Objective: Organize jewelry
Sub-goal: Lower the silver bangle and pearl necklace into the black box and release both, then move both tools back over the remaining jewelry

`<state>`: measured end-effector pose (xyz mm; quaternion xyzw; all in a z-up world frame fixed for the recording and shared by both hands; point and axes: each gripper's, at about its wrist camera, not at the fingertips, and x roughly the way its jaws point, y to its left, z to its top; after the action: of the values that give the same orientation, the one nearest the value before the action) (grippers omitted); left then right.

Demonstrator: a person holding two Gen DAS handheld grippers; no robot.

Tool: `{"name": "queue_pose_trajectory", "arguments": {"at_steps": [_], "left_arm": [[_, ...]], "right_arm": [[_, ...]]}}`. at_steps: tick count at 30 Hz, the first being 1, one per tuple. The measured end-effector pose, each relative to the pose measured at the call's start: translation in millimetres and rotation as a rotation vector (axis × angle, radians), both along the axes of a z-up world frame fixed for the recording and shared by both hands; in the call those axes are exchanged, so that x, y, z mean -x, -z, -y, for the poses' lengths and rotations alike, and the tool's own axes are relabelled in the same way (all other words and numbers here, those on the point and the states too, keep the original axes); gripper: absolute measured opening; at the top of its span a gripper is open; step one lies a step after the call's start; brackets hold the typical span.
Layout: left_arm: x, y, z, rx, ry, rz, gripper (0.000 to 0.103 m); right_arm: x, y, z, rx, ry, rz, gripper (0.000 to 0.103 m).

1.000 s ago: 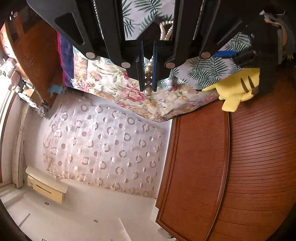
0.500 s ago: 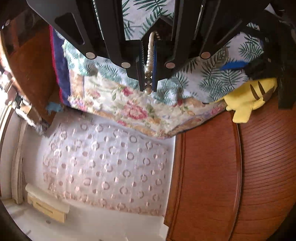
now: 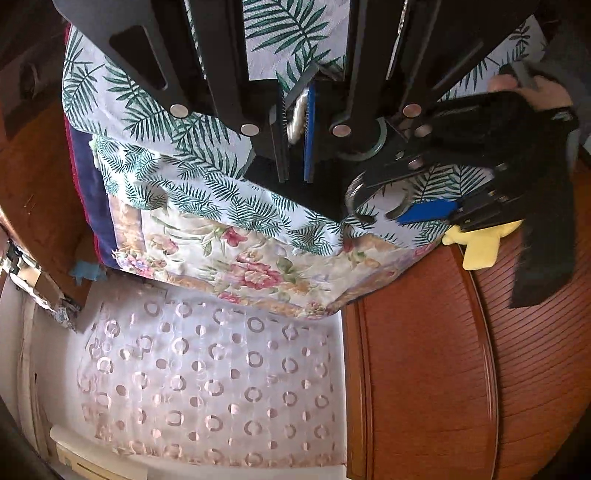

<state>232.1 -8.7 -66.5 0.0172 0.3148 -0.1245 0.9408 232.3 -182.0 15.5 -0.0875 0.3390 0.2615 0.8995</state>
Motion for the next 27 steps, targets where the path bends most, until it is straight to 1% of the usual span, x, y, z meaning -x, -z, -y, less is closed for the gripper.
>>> {"name": "queue_pose_trajectory", "arguments": {"at_steps": [2,5,9,15,20,24,27], "left_arm": [[-5.9,3.0,2.7,0.001,0.003,-0.012,0.056],[-12.9,5.8,7.0,-0.011,0.006,-0.022,0.056],[-17.7,9.4,11.6,-0.025,0.012,-0.032,0.056],[-13.1,9.0,14.0,-0.044,0.018,-0.019,0.058],[7.1,2.7,4.1,-0.033,0.017,-0.006,0.059],[36.3,-2.3,-6.5,-0.036,0.021,0.006,0.060],[57.2,-3.3,-14.2,-0.021,0.026,0.012,0.061]], "right_arm": [[4.4,-0.2,5.8,-0.006,0.000,0.004,0.024],[14.7,0.4,12.9,-0.005,-0.005,0.012,0.024],[30.7,6.1,23.8,-0.033,-0.007,0.004,0.024],[50.3,20.0,31.9,-0.033,-0.006,-0.005,0.024],[74.4,31.7,38.4,-0.049,-0.015,-0.017,0.024],[93.8,43.8,40.3,-0.048,-0.032,-0.045,0.024],[106.5,57.0,39.4,-0.029,-0.046,-0.073,0.024]]}}
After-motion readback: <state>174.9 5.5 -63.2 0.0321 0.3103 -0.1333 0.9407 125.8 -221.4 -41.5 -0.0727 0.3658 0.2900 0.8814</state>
